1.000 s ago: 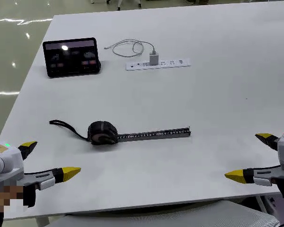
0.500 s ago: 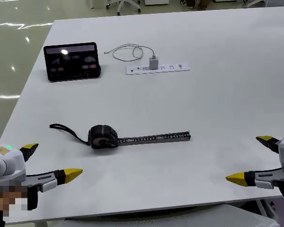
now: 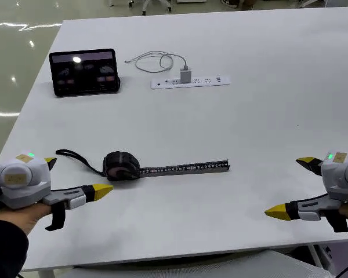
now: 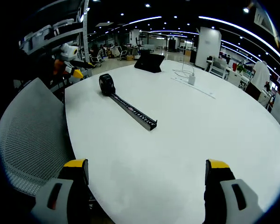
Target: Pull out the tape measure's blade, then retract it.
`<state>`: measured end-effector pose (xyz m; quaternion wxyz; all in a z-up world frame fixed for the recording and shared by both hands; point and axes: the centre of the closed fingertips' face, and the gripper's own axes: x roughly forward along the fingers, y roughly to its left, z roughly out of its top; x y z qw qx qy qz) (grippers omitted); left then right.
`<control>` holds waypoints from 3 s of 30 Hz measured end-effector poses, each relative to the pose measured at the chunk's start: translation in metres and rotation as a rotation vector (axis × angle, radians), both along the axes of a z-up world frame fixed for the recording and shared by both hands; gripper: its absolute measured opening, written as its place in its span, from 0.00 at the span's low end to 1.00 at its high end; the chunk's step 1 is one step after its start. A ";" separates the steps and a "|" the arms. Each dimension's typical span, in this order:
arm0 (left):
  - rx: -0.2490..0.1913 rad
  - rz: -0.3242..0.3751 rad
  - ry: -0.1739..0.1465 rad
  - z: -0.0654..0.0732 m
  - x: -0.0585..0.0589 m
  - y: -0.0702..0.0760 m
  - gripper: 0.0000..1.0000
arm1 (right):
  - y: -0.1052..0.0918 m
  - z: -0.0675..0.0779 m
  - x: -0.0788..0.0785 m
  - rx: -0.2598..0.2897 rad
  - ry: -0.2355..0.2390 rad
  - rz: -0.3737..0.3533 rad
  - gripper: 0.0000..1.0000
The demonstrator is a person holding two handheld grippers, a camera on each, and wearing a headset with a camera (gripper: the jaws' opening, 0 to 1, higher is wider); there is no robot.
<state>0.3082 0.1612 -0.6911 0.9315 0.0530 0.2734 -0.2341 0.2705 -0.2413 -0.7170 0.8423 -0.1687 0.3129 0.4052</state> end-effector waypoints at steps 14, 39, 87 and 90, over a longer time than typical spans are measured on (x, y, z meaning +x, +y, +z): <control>0.002 0.063 -0.019 -0.005 0.025 -0.016 1.00 | 0.027 0.004 0.027 -0.030 0.000 0.086 1.00; -0.006 0.184 -0.016 -0.027 0.038 -0.030 1.00 | 0.063 -0.005 0.065 -0.152 0.045 0.291 1.00; -0.038 0.276 -0.096 -0.054 0.048 -0.049 1.00 | 0.090 -0.074 0.093 -0.379 0.162 0.618 0.24; -0.040 0.282 -0.097 -0.054 0.048 -0.048 1.00 | 0.089 -0.075 0.092 -0.381 0.165 0.621 0.20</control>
